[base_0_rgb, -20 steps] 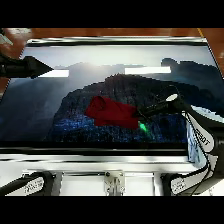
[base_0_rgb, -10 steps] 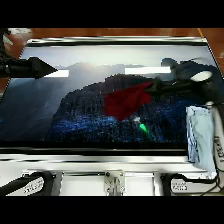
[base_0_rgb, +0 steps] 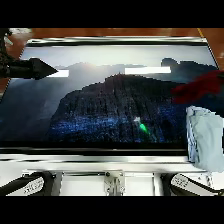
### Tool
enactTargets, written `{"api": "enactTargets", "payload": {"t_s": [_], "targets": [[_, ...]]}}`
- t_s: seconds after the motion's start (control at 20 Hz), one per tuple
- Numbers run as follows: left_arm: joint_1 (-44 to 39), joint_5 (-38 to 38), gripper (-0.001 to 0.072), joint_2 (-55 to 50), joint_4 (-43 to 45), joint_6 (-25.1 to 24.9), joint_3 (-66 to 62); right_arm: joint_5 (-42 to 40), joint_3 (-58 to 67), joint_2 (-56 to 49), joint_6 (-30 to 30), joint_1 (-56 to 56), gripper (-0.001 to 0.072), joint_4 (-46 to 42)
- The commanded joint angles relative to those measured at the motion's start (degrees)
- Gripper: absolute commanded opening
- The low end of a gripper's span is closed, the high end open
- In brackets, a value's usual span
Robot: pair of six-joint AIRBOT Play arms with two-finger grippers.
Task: Fold the shirts.
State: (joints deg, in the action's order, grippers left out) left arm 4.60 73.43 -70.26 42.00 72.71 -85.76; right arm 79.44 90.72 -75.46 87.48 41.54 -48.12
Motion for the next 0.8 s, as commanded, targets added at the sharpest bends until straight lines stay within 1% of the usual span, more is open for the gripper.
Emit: {"api": "enactTargets", "payload": {"t_s": [0.0,0.2,0.3,0.35,0.4,0.55,0.75], "targets": [[0.0,2.54,0.0042,0.02,0.02,-0.02,-0.02,-0.13,1.07,1.05,0.57,9.84,0.0067,-1.75],[0.02,4.0,0.0042,0.13,0.0,-0.02,-0.02,-1.99,1.07,1.05,-0.5,14.64,0.0067,-1.16],[0.0,4.0,0.0042,0.13,0.0,-0.02,-0.02,0.22,2.1,1.05,-0.5,16.04,0.0067,1.86],[0.0,3.96,0.0042,0.11,0.0,-0.04,-0.02,2.86,3.61,1.05,-0.48,16.28,0.0066,1.31],[0.0,3.56,0.0042,0.11,0.0,-0.04,-0.02,5.75,5.18,1.05,-0.26,16.26,0.0067,-1.53],[-0.09,2.45,0.0042,0.13,0.0,-0.04,-0.02,15.52,6.54,1.09,3.06,16.26,0.0067,-11.15],[-0.35,2.23,0.0042,0.13,0.0,-0.22,-0.02,24.72,4.94,1.05,2.89,16.15,0.0067,-26.03]]}}
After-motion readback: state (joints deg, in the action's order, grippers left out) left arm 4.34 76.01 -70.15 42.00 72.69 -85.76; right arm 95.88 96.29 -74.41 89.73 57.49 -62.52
